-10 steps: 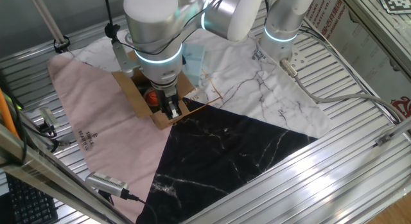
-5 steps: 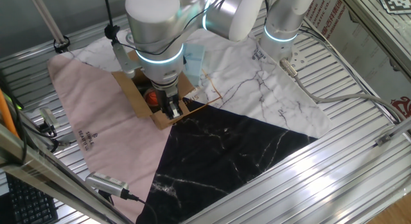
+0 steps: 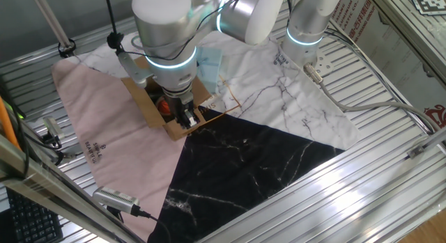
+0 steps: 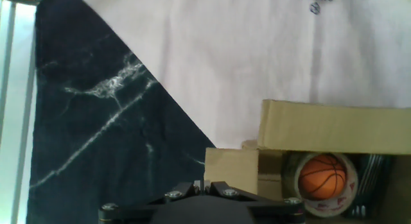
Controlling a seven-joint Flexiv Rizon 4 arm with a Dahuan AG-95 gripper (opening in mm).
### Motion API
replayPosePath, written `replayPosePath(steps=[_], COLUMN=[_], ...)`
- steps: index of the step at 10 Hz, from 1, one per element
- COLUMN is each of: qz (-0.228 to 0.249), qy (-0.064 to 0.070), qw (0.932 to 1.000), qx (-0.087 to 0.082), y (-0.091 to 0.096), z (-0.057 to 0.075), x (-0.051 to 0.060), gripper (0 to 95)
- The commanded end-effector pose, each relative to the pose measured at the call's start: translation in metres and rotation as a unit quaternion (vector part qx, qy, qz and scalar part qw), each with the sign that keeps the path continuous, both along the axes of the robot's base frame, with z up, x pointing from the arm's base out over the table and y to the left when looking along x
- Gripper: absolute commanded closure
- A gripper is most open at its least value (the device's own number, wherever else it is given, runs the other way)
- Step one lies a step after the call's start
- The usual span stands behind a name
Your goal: Cover the box
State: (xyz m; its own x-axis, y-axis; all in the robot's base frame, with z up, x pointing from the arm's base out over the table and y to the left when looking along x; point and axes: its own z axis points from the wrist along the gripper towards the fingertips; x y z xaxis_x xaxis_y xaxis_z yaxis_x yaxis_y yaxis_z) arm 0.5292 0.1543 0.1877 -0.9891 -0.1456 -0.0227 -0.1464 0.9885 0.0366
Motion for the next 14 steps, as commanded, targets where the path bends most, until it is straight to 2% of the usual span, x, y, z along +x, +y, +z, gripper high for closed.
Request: replayPosePath(steps=[1,4,8,11,14], qz=[-0.016,-0.042,-0.062,-0.075,-0.077], qy=[0.000,0.006,0.005,0.002,0.004], qw=[0.9999,0.9991,0.9980,0.9972,0.9970], qx=[-0.001,-0.006,-0.002,-0.004,-0.008], y=[-0.001,0.000,0.007,0.023,0.028], z=[0.000,0.002,0.001,-0.015,-0.022], x=[-0.002,-0.003,-0.004,-0.014,-0.017], gripper=[95.0,95.0,95.0,95.0,95.0])
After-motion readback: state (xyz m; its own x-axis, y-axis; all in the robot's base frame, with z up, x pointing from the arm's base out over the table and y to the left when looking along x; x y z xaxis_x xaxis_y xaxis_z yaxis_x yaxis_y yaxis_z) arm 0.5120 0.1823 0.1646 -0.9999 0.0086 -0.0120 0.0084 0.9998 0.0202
